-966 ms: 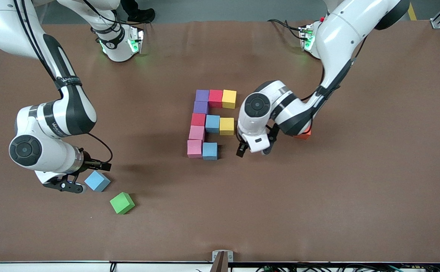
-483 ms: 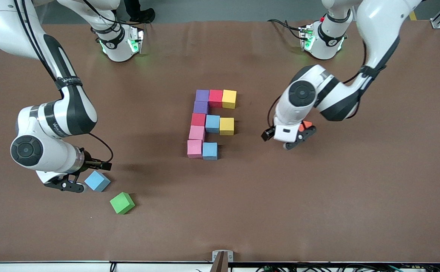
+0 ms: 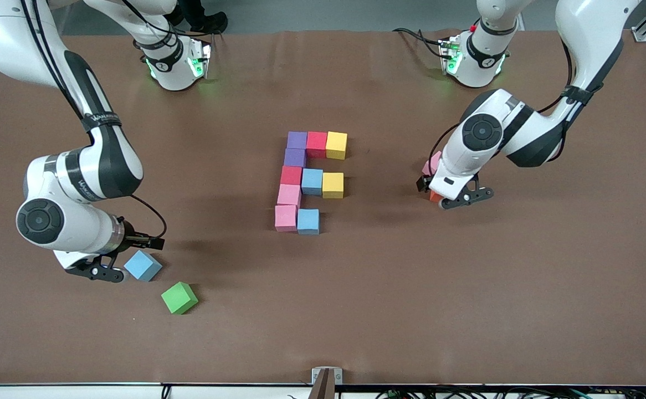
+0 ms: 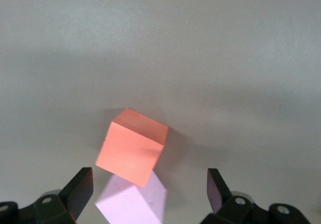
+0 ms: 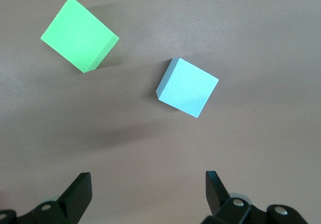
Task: Arrange 11 blocks into digit 3
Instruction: 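Move the left gripper to the orange cube and close on it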
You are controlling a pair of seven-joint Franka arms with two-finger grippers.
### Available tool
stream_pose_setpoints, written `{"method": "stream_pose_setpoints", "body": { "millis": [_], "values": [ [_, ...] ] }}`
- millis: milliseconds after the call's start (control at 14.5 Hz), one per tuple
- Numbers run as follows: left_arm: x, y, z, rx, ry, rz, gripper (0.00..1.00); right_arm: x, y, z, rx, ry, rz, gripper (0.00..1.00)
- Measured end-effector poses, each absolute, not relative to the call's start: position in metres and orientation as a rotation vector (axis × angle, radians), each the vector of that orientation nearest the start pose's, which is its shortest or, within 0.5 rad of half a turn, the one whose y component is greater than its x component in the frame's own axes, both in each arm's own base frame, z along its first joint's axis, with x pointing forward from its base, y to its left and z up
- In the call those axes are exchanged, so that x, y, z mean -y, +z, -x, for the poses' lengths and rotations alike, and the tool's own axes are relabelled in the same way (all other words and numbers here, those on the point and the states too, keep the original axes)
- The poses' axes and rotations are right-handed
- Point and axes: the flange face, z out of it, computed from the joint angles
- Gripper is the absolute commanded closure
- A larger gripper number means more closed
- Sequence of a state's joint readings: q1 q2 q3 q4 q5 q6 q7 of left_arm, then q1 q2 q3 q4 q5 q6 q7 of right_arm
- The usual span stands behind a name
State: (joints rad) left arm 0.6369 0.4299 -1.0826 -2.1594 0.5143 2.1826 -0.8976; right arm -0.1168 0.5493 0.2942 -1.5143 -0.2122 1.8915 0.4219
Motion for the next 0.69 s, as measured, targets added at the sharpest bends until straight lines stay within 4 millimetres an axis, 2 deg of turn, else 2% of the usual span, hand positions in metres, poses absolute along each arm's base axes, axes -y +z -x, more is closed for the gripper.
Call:
{"method": "stream_pose_setpoints", "body": {
  "millis": [276, 690],
  "values": [
    [0.196, 0.268, -0.494, -0.121, 0.070, 3.088, 0.00, -0.076, 0.342, -0.678, -0.308, 0.203, 3.202, 0.00],
    [0.190, 0.251, -0.483, -0.259, 0.042, 3.078, 0.00, -0.076, 0.342, -0.678, -0.307, 0.200, 3.202, 0.00]
  ]
}}
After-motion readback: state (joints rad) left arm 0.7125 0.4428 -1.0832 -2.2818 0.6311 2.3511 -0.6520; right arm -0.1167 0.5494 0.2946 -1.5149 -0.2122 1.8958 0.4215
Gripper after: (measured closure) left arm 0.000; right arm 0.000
